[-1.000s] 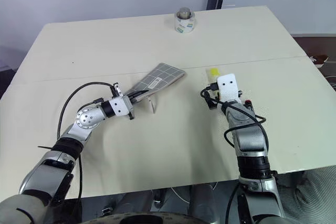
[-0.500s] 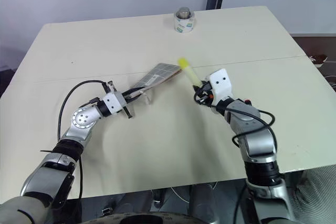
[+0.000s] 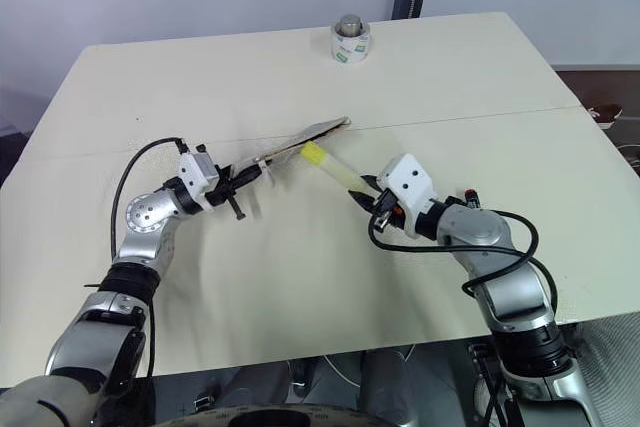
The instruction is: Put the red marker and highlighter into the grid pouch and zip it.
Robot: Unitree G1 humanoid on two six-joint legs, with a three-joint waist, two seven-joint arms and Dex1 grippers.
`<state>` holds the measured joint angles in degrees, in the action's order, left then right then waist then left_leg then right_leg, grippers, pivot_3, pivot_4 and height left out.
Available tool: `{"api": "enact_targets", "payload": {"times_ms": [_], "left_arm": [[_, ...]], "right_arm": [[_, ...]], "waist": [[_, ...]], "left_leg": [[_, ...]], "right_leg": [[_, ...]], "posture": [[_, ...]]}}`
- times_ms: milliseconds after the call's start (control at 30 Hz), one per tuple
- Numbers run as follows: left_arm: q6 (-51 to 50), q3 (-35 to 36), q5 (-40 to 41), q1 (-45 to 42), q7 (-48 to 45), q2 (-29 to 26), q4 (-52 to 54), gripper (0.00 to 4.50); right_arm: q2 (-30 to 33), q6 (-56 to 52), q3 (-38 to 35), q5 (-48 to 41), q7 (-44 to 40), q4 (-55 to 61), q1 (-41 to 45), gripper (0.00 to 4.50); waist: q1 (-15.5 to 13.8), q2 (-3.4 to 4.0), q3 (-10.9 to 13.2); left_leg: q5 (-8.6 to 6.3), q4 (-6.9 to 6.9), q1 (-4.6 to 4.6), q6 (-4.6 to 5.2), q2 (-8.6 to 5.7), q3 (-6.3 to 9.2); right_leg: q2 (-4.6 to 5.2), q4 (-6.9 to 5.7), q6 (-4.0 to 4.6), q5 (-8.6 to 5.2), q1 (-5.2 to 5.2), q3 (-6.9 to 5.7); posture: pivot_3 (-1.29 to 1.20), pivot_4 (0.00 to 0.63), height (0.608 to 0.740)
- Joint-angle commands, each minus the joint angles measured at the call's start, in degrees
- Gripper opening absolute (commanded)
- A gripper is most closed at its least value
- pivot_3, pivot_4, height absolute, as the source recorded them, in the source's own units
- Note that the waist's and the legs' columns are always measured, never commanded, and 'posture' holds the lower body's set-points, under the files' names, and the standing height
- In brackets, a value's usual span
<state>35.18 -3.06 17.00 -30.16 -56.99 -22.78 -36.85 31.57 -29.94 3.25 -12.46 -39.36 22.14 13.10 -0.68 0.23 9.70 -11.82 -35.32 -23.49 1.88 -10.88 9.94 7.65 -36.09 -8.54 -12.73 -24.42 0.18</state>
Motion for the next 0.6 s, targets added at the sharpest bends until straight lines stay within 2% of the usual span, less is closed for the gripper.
{"api": "enact_targets", "payload": {"times_ms": [33,300,467,600], "left_arm": [[0.24,1.04,0.25,1.08,-0.86,-0.25,3.21,0.0],[-0.05,1.17,-0.3,2.66,-0.78,-0.45,5.41,0.0],[1.68,0.51,-1.59,3.09,-1.66,-1.04,6.23,0.0],[7.43,-0.49,-6.23,2.33,-1.57,-2.57,4.59,0.0]], "right_arm": [[-0.18,1.22,-1.03,-0.35,0.65,-0.17,2.41,0.81],[1.57,1.59,-2.18,0.0,0.5,-2.2,2.66,0.81],[4.04,3.46,0.9,3.47,-0.67,-3.79,3.13,0.81],[7.24,5.0,3.68,6.19,-3.33,-3.57,3.63,0.81]], "waist": [[0.01,-0.01,0.01],[-0.06,-0.02,0.01],[-0.02,-0.02,0.01],[-0.02,-0.02,0.01]], "left_leg": [[0.0,0.0,0.0,0.0,0.0,-0.01],[-0.01,0.01,0.0,0.01,-0.01,-0.01],[-0.01,0.02,0.0,0.0,-0.01,-0.01],[-0.01,0.02,0.0,0.0,-0.01,-0.02]], "right_leg": [[0.0,0.0,0.0,0.0,0.0,0.01],[0.01,0.01,0.01,0.0,0.0,0.02],[0.0,-0.01,0.01,0.0,-0.02,0.01],[0.01,0.0,0.01,0.0,-0.02,0.01]], "posture": [[0.0,0.15,0.74],[0.0,0.15,0.74],[0.0,0.15,0.74],[0.0,0.15,0.74]]}}
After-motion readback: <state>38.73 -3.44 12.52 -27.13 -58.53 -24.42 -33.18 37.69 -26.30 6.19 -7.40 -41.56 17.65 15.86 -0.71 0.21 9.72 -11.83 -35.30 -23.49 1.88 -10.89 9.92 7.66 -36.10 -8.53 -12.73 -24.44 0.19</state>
